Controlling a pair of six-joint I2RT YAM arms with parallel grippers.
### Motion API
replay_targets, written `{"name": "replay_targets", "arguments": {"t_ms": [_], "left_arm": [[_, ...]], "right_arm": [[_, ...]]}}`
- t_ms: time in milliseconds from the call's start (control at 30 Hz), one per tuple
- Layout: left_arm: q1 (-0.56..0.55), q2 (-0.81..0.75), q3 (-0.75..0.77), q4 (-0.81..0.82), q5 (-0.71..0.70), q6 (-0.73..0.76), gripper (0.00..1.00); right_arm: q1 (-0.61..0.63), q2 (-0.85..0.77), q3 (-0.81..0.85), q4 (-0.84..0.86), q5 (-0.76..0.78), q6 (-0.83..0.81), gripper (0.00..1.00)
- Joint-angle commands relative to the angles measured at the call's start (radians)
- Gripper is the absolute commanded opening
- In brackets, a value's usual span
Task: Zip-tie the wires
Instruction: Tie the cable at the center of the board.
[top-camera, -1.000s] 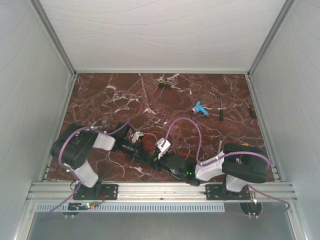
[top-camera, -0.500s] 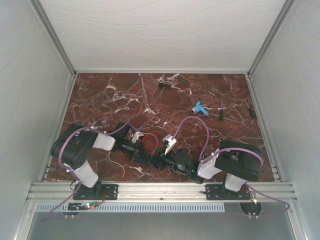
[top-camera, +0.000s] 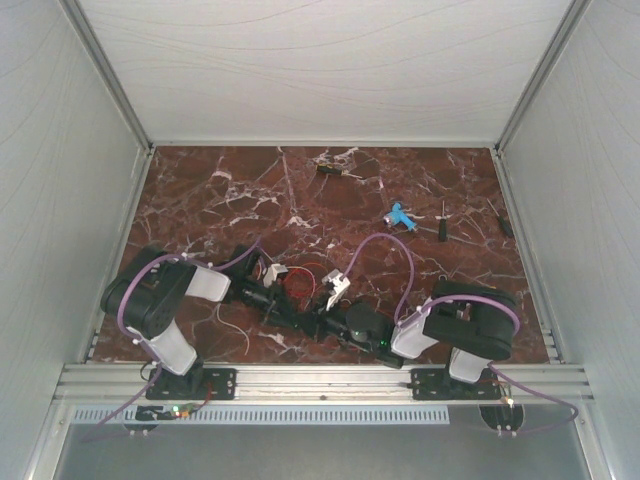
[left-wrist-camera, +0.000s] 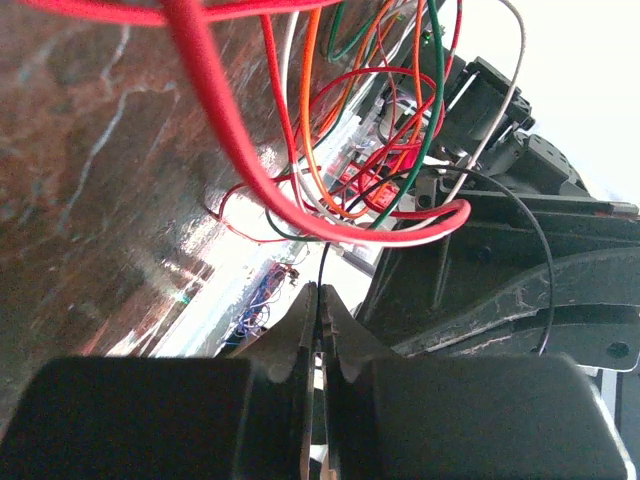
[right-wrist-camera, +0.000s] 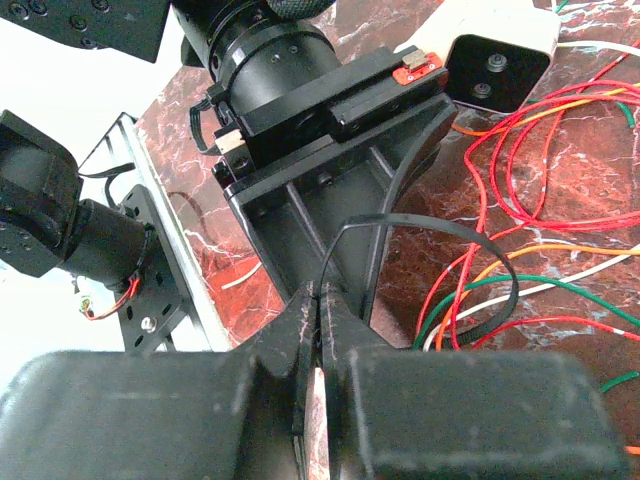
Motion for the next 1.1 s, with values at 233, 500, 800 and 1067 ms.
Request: {"name": "replay_targets", "arguments": {"t_ms": [233, 500, 800, 1067], "left_arm": [[0.027, -0.023, 0.023, 0.009, 0.061, -0.116, 0.0], [0.068, -0.022, 0.062, -0.07, 0.09, -0.066, 0.0], [0.07, -0.004, 0.038, -0.014, 0.103, -0.085, 0.0], [0.07, 0.001, 0.044, -0.022, 0.101, -0.074, 0.0]], "right_arm": [[0.11, 0.059, 0.019, -0.062, -0.061, -0.032, 0.0], [0.122, 0.071, 0.004, -0.021, -0.091, -0.06, 0.0], [0.15, 0.033, 0.022, -0.036, -0.091, -0.165, 0.0], [0.224, -0.036, 0.063, -0.117, -0.047, -0.27, 0.0]]}}
